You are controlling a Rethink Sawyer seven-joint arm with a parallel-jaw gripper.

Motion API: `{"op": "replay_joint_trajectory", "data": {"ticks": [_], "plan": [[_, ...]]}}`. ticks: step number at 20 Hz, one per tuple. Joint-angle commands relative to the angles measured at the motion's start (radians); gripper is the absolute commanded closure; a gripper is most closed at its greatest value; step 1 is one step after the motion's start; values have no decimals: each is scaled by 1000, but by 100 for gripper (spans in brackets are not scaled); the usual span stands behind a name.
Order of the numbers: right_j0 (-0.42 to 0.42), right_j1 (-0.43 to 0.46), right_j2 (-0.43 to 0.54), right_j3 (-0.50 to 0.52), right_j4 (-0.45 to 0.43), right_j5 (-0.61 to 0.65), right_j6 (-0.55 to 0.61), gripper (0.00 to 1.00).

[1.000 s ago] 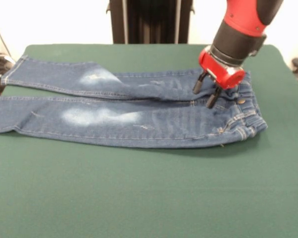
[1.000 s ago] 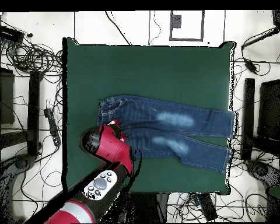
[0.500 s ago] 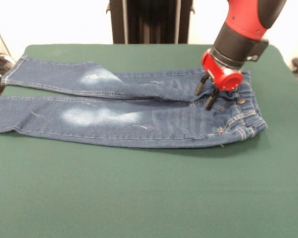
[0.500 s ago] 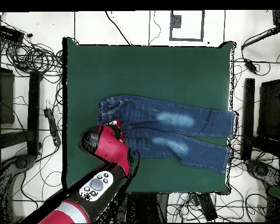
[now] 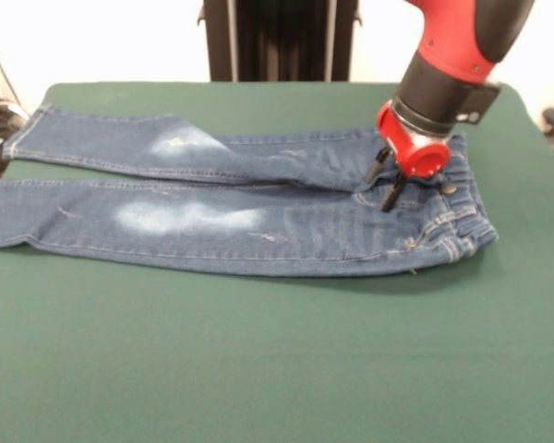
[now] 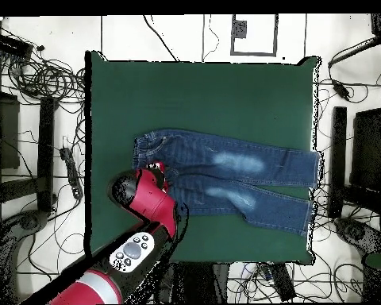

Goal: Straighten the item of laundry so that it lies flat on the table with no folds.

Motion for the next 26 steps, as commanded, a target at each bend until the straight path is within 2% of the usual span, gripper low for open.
{"op": "replay_joint_trajectory", "data": {"ticks": [1,6,13,16,21,26], "plan": [[97,171,166,-194,96,130,437,0],[123,195,147,-247,87,209,488,0],[84,112,262,-194,100,187,410,0],[92,103,258,-198,93,201,419,0],[161,168,128,-302,35,317,520,0],[204,225,57,-371,41,352,602,0]]}}
